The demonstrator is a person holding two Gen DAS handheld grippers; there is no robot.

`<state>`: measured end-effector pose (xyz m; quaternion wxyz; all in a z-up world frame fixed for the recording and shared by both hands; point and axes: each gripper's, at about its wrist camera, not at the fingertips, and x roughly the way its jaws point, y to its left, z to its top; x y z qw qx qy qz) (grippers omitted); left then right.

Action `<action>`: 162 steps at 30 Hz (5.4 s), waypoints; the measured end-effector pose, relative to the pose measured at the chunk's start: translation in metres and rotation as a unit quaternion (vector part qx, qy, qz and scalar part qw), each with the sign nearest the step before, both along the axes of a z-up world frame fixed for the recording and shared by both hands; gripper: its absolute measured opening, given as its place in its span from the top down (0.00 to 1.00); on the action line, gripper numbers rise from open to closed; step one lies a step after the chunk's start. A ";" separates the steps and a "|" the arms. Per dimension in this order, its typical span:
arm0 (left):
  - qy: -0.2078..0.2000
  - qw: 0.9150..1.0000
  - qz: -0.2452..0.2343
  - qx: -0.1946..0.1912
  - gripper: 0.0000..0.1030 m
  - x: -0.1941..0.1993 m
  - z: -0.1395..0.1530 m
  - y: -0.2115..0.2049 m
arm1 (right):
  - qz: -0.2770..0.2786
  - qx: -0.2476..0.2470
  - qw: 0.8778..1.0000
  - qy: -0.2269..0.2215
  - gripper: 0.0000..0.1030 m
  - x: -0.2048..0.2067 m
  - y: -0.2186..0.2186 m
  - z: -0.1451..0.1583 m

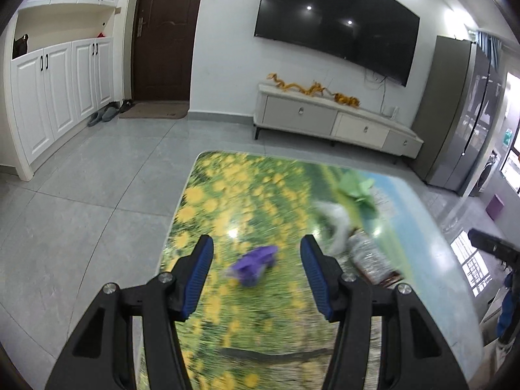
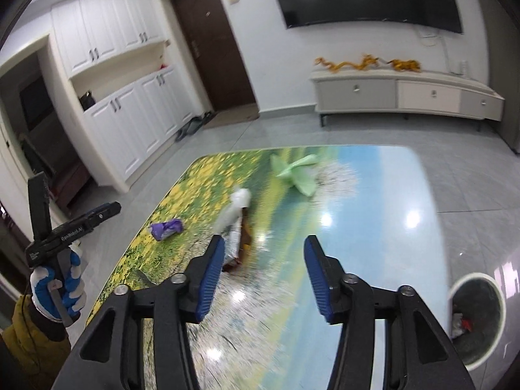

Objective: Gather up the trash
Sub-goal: 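Grasp the purple bag with the left tool while the right tool grasps the brown wrapper, then carry both items over the bin and open both tools to drop them, then move both open tools back toward the table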

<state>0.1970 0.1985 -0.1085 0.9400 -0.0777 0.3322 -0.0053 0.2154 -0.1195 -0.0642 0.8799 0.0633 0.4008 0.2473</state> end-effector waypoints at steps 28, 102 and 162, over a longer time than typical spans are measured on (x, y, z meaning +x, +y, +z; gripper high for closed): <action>0.096 0.990 -0.101 0.013 0.62 0.071 -0.086 -0.018 | 0.073 -0.061 0.992 0.089 0.58 0.077 0.100 -0.105; 0.102 0.907 -0.403 0.074 0.69 0.053 -0.035 -0.579 | -0.334 0.068 0.939 0.049 0.80 -0.060 -0.402 -0.096; -0.162 0.983 -0.090 0.016 0.25 -0.152 0.116 -0.205 | -0.210 0.004 0.959 -0.189 0.00 -0.187 -0.175 0.088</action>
